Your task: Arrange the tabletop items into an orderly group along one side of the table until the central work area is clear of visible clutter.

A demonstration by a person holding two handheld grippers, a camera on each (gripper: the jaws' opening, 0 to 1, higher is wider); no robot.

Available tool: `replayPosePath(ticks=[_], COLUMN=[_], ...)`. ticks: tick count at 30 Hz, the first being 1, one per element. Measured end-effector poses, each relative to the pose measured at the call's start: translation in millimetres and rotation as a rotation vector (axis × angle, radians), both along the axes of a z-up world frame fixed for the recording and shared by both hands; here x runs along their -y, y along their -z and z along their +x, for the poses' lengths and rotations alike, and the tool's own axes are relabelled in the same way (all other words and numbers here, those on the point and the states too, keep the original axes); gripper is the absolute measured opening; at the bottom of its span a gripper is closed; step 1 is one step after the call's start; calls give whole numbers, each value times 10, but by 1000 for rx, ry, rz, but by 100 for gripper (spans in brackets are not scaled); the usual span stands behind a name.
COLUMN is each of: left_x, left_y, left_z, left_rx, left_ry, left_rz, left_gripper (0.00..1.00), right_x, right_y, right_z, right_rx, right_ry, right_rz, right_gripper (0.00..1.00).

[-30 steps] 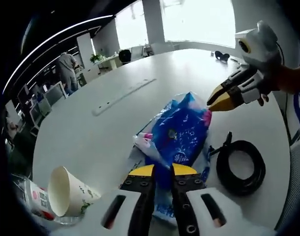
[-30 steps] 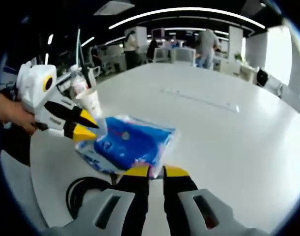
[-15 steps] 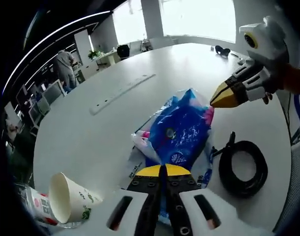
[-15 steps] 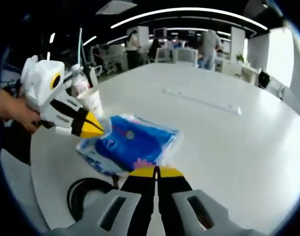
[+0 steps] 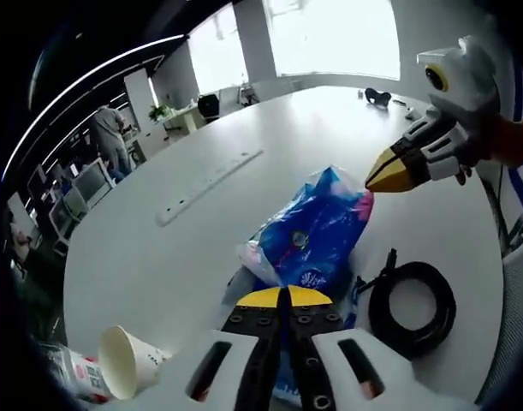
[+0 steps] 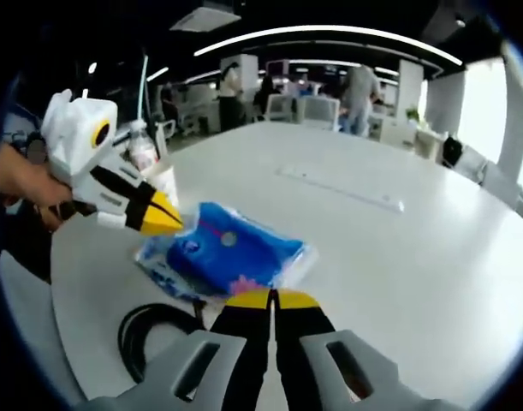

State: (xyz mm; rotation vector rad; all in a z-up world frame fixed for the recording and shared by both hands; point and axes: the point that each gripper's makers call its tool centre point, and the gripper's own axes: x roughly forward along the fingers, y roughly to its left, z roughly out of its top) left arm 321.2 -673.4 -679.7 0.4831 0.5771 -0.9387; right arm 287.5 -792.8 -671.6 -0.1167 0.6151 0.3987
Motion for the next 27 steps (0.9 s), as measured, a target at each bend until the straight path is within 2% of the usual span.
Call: replayPosePath(ticks=[6,16,27], left_x=[87,236,322], left_y=[-93,-246,-350], left_z=[-37,-123,-218], left_rx=[21,49,70], left_ry=[17,43,59], left_rz=[-23,-56,-77], left_gripper=[0,0,0], right_x=[86,222,296], right_y=[-121,-249,-326], right_z=[-52,-160,-269], right_rx=[30,46,64], right_ry=[14,41,71], right_rz=[-7,-6,6], right_gripper=[0,0,0])
